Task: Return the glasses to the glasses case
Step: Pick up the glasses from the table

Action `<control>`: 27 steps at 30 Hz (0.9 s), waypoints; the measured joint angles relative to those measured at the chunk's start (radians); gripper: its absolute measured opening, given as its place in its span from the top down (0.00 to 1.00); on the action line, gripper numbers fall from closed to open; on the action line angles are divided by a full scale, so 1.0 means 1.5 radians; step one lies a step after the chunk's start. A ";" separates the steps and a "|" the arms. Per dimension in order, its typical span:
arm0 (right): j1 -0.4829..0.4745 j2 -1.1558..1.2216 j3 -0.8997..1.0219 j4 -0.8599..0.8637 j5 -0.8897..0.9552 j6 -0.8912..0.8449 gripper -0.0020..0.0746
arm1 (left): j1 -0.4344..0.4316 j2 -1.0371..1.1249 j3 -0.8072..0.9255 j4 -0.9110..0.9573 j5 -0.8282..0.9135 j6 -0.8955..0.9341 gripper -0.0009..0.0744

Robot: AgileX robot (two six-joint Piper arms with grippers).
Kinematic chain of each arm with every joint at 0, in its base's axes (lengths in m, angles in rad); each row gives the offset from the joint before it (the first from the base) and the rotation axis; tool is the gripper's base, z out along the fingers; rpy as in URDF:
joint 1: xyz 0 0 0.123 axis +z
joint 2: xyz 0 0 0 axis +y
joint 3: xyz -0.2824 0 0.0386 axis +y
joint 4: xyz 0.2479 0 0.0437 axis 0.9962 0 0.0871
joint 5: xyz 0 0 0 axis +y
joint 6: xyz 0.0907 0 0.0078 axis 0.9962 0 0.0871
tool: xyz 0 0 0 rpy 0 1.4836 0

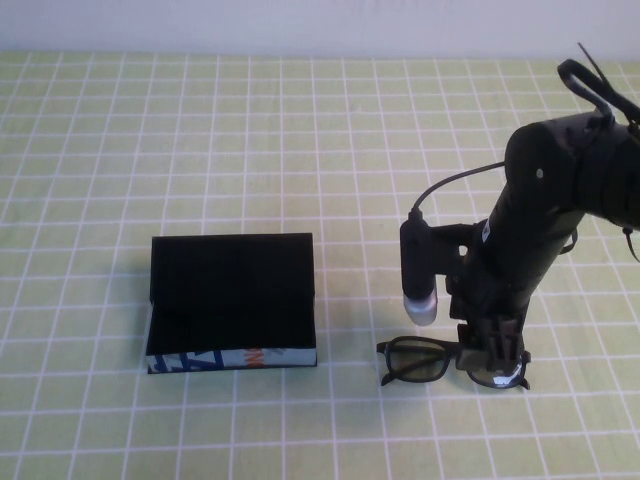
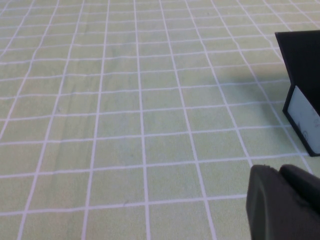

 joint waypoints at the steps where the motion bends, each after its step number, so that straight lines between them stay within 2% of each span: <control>1: 0.000 0.005 0.000 -0.003 -0.002 -0.002 0.38 | 0.000 0.000 0.000 0.000 0.000 0.000 0.99; 20: -0.006 0.045 0.000 0.008 -0.045 -0.005 0.38 | 0.000 0.000 0.000 0.000 0.000 0.000 0.99; 27: -0.006 0.062 0.000 0.010 -0.047 -0.006 0.42 | 0.000 0.000 0.000 0.000 0.000 0.000 0.99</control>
